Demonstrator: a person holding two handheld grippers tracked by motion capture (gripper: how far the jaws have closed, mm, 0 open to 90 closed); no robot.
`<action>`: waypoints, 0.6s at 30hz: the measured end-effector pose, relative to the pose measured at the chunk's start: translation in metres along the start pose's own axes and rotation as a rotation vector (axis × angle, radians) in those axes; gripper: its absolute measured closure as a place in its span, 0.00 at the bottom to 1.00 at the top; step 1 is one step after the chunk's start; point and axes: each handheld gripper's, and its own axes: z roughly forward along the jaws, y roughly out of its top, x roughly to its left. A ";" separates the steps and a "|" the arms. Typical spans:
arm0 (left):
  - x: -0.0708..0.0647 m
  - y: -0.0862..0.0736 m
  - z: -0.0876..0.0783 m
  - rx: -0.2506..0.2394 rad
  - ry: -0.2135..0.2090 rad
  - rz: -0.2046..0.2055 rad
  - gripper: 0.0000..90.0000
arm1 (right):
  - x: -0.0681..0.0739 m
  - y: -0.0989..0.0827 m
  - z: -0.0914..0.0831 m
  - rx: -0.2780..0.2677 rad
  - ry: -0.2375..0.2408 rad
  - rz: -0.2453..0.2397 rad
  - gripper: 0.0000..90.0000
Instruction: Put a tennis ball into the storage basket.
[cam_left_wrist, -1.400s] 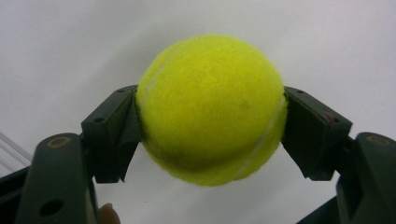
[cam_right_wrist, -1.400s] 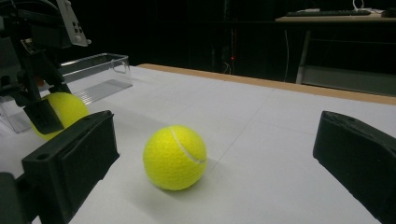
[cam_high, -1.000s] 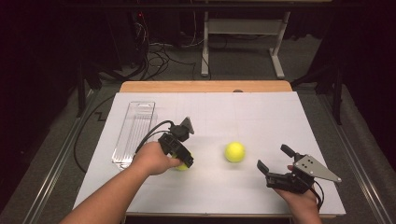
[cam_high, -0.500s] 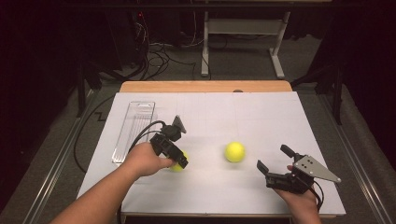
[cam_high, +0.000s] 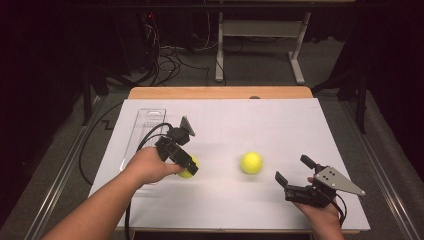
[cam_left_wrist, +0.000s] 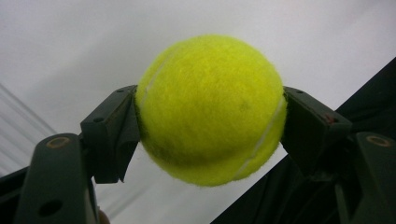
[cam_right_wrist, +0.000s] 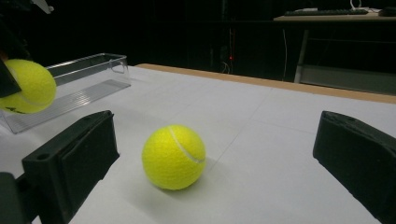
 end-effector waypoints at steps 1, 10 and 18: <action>0.000 0.000 -0.002 0.003 0.003 0.003 0.30 | 0.000 0.000 0.000 0.000 0.001 0.000 0.00; 0.000 0.005 -0.013 -0.010 0.019 0.000 0.30 | 0.001 0.000 0.000 -0.002 0.003 0.001 0.00; 0.007 0.009 -0.023 -0.013 0.041 -0.022 0.30 | 0.001 0.000 0.000 -0.003 0.003 -0.001 0.00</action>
